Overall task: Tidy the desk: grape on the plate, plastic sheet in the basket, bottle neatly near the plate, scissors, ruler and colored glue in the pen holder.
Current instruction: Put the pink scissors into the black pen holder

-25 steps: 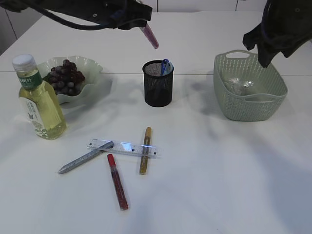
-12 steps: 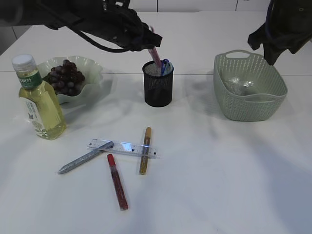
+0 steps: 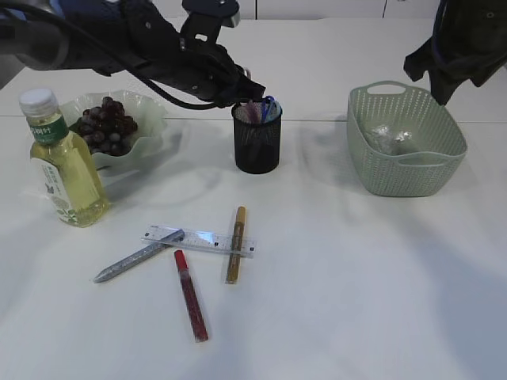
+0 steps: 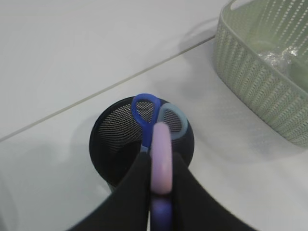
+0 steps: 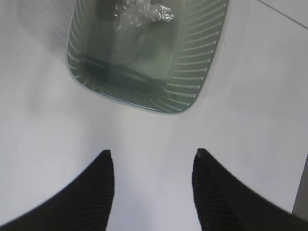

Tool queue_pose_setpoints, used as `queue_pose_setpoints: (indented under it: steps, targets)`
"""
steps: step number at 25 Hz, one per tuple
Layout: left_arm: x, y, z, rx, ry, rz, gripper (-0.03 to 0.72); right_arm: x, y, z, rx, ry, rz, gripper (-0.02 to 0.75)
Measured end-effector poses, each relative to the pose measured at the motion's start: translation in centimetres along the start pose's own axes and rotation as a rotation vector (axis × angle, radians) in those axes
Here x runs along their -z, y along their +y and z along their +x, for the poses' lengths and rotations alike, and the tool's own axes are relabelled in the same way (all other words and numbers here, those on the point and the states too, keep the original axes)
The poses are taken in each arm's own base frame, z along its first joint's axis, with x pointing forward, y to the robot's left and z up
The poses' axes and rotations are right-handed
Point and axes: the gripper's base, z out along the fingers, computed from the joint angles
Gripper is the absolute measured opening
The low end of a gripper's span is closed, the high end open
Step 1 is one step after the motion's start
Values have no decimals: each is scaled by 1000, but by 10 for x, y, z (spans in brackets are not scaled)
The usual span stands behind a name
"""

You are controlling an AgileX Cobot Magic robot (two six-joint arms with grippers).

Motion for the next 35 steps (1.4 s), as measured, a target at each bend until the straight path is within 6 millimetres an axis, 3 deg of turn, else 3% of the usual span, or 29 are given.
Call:
queue_pose_setpoints:
  steps: [8,29,35]
  targets:
    - [-4,2,1,1,-23,-16,48,-9,3,-2,7,20,-2,417]
    - [-4,4,-2,1,-60,-34,50,-9,3,-2,7,20,-2,417]
    - [-14,9,8,9,-34,-41,51,-9,3,-2,7,20,-2,417]
